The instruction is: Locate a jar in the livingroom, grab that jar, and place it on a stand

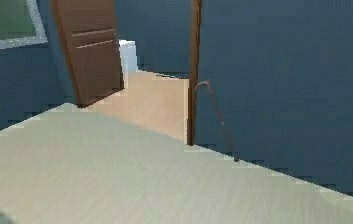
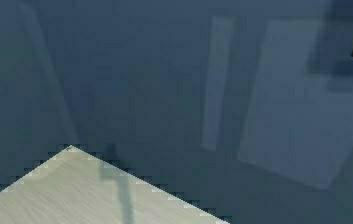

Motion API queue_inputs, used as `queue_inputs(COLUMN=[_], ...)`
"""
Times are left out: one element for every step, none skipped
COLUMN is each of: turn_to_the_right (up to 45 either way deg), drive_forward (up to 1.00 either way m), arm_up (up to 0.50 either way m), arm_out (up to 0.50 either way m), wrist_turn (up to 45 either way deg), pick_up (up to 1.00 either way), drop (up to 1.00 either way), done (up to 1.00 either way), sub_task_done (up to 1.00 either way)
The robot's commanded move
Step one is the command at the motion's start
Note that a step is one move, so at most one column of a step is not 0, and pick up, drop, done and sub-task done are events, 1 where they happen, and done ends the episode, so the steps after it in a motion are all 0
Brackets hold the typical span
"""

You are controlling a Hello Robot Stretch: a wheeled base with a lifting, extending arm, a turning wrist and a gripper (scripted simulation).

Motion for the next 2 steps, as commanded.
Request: queue_inputs(turn_to_the_right=[-12.0,0.0], drive_forward=[0.00,1.00], arm_up=[0.00,0.00], arm_out=[0.00,0.00], wrist_turn=[0.0,0.0], pick_up=[0.00,0.00], drop=[0.00,0.00], done=[0.00,0.00], sub_task_done=[0.00,0.00])
